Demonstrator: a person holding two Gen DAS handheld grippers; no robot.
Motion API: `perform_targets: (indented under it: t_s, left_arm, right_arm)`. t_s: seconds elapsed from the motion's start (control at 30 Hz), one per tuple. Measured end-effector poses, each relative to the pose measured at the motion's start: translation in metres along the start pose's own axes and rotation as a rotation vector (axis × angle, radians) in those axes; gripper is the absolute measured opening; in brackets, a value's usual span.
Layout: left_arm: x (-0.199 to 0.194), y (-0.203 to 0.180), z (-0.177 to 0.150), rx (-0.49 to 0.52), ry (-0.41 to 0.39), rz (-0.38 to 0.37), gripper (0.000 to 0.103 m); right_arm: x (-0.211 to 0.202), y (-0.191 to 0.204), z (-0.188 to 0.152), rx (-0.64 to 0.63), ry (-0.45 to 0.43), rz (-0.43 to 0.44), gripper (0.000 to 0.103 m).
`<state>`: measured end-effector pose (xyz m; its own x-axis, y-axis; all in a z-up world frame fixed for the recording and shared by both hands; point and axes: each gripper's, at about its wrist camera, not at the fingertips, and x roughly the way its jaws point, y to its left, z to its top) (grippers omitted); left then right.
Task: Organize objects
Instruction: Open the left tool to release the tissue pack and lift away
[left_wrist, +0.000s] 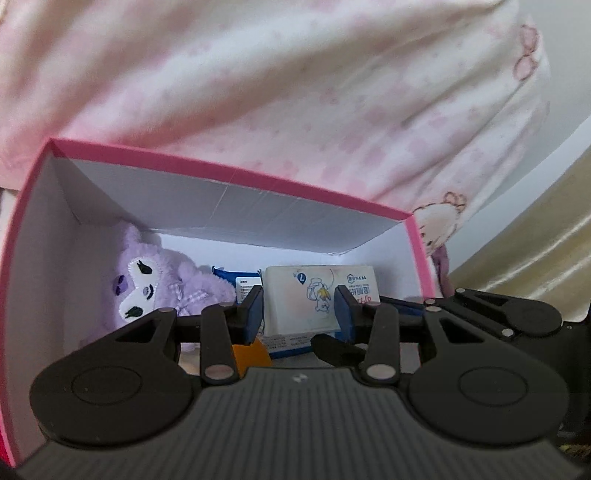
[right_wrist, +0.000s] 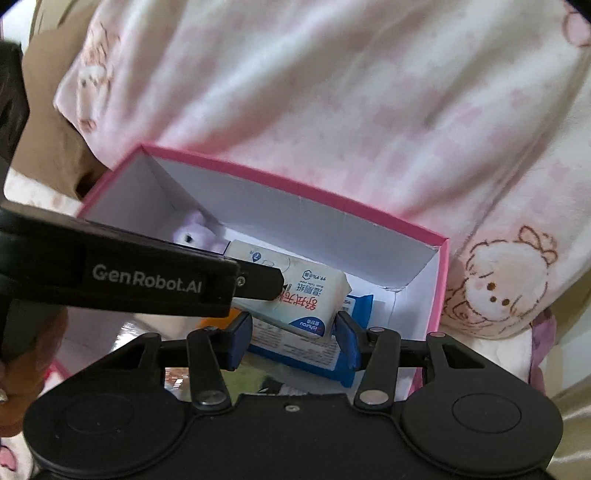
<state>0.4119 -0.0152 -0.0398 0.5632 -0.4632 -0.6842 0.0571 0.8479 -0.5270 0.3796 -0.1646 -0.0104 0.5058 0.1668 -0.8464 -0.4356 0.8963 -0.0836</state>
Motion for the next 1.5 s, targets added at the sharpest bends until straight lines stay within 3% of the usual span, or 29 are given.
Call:
perform_targets:
  t_s: [0.3,0.53,0.77,1.03,1.17,1.37,1.5]
  left_arm:
    - [0.030,0.002,-0.002,0.000,0.047,0.091,0.045]
    - [0.021,-0.007,-0.003,0.004,0.092,0.214,0.055]
    - [-0.029,-0.023,-0.014,0.094,0.041,0.255,0.072]
    - [-0.102,-0.044,-0.030,0.179,0.056,0.292,0.075]
    - [-0.137,-0.056,-0.041,0.205,0.028,0.317,0.083]
    - [-0.186,-0.077,-0.066,0.239,0.006,0.423,0.097]
    - [-0.210,-0.083,-0.085,0.248,0.001,0.400,0.098]
  right_arm:
    - [0.030,-0.004,-0.006,0.015,0.017,-0.005,0.054]
    - [0.015,-0.009,-0.015,0.076,-0.049,0.033,0.054]
    - [-0.031,-0.019,-0.039,0.168,-0.123,0.083,0.054]
    - [-0.096,-0.017,-0.050,0.195,-0.179,0.098,0.056]
    - [-0.128,-0.005,-0.058,0.165,-0.208,0.085,0.060]
    - [-0.152,0.005,-0.071,0.210,-0.245,0.097,0.065]
    - [-0.174,0.013,-0.082,0.229,-0.280,0.096,0.068]
